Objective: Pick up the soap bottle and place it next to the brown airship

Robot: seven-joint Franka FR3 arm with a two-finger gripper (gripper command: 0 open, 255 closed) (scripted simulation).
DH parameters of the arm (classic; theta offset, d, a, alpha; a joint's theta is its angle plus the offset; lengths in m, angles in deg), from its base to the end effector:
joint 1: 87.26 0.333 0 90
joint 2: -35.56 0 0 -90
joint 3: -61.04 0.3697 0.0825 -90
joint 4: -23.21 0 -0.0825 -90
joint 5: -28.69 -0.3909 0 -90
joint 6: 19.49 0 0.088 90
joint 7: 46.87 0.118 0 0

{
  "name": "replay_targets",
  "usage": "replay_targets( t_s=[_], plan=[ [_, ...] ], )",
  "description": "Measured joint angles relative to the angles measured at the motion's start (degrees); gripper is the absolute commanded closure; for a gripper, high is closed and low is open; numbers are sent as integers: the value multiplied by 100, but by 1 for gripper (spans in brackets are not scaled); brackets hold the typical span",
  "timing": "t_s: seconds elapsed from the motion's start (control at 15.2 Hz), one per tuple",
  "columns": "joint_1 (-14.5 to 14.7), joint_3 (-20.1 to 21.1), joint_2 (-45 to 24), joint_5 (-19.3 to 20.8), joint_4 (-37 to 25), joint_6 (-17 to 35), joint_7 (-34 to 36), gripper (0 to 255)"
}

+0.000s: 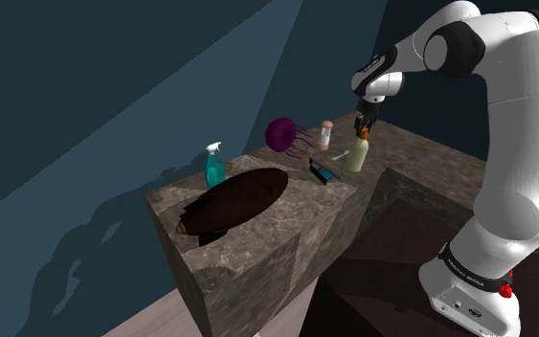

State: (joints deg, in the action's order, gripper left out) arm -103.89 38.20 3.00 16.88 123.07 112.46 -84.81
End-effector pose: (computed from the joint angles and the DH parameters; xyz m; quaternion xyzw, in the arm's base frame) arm 0.5663 -0.4143 0.3040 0.9981 -0.0505 0.0003 0.0346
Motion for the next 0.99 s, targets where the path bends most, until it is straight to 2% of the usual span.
replay_targets(
  t_s=[0.99],
  plan=[
    [108, -179, 574, 273, -341, -883, 130, 255]
  ],
)
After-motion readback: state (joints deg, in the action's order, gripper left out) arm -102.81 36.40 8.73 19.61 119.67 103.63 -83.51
